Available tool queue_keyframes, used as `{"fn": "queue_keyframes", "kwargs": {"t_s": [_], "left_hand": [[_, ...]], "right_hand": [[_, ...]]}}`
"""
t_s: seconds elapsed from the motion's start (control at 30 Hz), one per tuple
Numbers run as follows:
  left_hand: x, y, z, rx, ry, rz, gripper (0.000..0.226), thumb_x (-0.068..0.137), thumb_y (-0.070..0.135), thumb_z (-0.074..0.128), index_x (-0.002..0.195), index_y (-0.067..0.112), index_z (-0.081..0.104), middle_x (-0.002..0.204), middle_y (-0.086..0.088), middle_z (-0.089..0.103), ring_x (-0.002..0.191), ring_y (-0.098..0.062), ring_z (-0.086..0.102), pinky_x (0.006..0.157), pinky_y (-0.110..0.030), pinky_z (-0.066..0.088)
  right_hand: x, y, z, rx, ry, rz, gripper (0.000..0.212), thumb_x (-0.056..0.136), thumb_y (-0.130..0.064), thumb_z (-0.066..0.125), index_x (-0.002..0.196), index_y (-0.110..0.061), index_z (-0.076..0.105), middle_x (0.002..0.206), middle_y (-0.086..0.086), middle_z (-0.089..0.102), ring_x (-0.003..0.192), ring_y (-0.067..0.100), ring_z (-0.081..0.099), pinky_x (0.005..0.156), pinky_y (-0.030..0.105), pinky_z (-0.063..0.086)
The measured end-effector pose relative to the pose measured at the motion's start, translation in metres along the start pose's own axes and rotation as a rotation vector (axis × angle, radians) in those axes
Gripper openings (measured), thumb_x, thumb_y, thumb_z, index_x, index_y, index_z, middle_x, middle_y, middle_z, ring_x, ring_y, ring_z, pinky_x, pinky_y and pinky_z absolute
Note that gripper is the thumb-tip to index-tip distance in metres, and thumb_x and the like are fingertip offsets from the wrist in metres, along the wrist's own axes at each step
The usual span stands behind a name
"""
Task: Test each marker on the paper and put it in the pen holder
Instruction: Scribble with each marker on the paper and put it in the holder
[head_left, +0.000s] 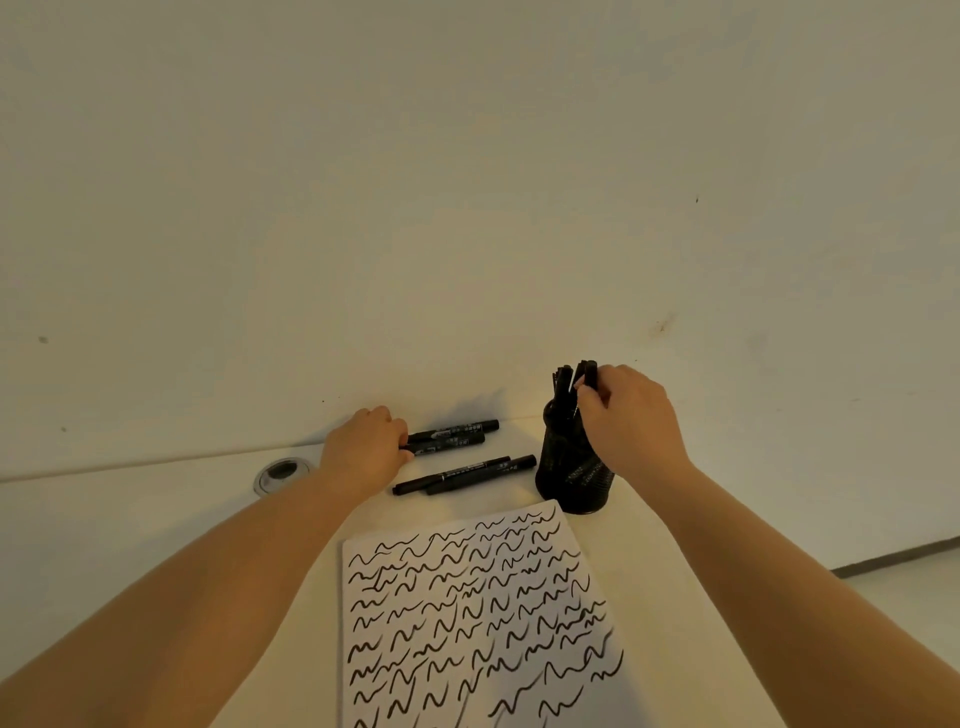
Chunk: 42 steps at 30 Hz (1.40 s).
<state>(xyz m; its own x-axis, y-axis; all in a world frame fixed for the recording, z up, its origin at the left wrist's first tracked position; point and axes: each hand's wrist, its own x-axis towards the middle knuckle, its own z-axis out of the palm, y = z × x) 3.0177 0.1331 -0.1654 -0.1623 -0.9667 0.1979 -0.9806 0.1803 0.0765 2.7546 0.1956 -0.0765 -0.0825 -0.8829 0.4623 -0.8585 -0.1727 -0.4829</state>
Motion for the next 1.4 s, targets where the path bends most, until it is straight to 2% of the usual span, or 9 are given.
{"fn": "queue_keyframes", "kwargs": {"t_s": [0.17,0.3,0.4,0.53,0.7,0.87,1.07,1.2,1.4], "left_hand": [[-0.001,0.001,0.004,-0.011,-0.006,-0.025,0.029,0.09,0.037,0.05,0.107,0.015,0.058,0.114,-0.004,0.049,0.105,-0.021,0.043,0.08,-0.032,0.042],[-0.006,-0.002,0.0,-0.078,0.053,-0.061,0.029,0.091,0.038,0.048,0.107,0.016,0.058,0.111,-0.003,0.052,0.102,-0.019,0.047,0.077,-0.029,0.039],[-0.013,0.006,-0.012,-0.195,0.085,-0.096,0.027,0.092,0.038,0.048,0.104,0.016,0.058,0.106,-0.002,0.057,0.095,-0.019,0.051,0.072,-0.028,0.037],[-0.037,0.032,-0.037,-0.444,0.074,-0.116,0.023,0.092,0.039,0.046,0.103,0.021,0.053,0.089,0.004,0.063,0.081,-0.016,0.058,0.07,-0.033,0.047],[-0.095,0.073,-0.068,-0.83,0.033,0.061,0.006,0.091,0.029,0.049,0.089,0.034,0.05,0.078,0.015,0.066,0.076,0.002,0.063,0.076,-0.023,0.048],[-0.157,0.083,-0.077,-0.778,-0.077,0.234,0.005,0.087,0.034,0.055,0.09,0.039,0.054,0.078,0.018,0.063,0.075,0.003,0.06,0.071,-0.017,0.046],[-0.207,0.07,-0.08,-0.582,0.142,0.288,0.035,0.078,0.053,0.055,0.095,0.026,0.069,0.077,0.016,0.067,0.069,0.0,0.06,0.065,-0.02,0.049],[-0.23,0.066,-0.084,-0.094,0.426,0.492,0.032,0.084,0.039,0.049,0.081,0.016,0.071,0.064,0.004,0.068,0.05,-0.012,0.06,0.042,-0.022,0.047],[-0.265,0.071,-0.095,-0.197,0.226,0.424,0.04,0.087,0.041,0.036,0.078,0.018,0.067,0.059,0.008,0.063,0.044,-0.015,0.055,0.036,-0.027,0.043]], "right_hand": [[-0.002,-0.002,0.003,-0.079,-0.037,0.038,0.03,0.089,-0.021,0.044,0.06,-0.015,0.04,0.066,-0.003,0.041,0.073,0.021,0.044,0.05,0.026,0.025],[-0.007,-0.002,-0.001,-0.064,0.015,0.032,0.018,0.089,-0.021,0.046,0.101,-0.011,0.056,0.094,0.002,0.055,0.09,0.02,0.044,0.069,0.029,0.035],[-0.016,-0.008,-0.005,-0.017,0.181,-0.055,0.028,0.086,-0.017,0.052,0.112,-0.01,0.054,0.109,0.005,0.056,0.1,0.023,0.044,0.079,0.031,0.036],[-0.038,-0.025,-0.01,-0.019,0.365,-0.225,0.022,0.081,-0.013,0.057,0.103,-0.012,0.058,0.098,0.003,0.059,0.094,0.023,0.048,0.077,0.029,0.032],[-0.092,-0.047,0.0,0.505,-0.09,0.071,0.012,0.087,-0.031,0.054,0.098,-0.029,0.051,0.067,-0.004,0.058,0.056,0.005,0.051,0.052,0.024,0.043],[-0.138,-0.058,0.002,1.031,-0.248,0.331,0.019,0.087,-0.027,0.056,0.075,-0.014,0.062,0.049,-0.001,0.054,0.041,0.007,0.045,0.04,0.016,0.036],[-0.171,-0.068,-0.006,1.226,-0.49,0.609,0.028,0.091,-0.02,0.051,0.072,-0.003,0.063,0.043,0.008,0.051,0.035,0.016,0.043,0.035,0.023,0.036],[-0.186,-0.071,-0.011,1.318,-0.581,0.663,0.029,0.09,-0.016,0.048,0.069,-0.004,0.064,0.048,0.01,0.055,0.038,0.017,0.049,0.035,0.024,0.039],[-0.2,-0.07,-0.016,1.3,-0.618,0.574,0.041,0.087,-0.01,0.043,0.053,-0.007,0.065,0.038,0.011,0.049,0.029,0.017,0.039,0.031,0.021,0.029]]}}
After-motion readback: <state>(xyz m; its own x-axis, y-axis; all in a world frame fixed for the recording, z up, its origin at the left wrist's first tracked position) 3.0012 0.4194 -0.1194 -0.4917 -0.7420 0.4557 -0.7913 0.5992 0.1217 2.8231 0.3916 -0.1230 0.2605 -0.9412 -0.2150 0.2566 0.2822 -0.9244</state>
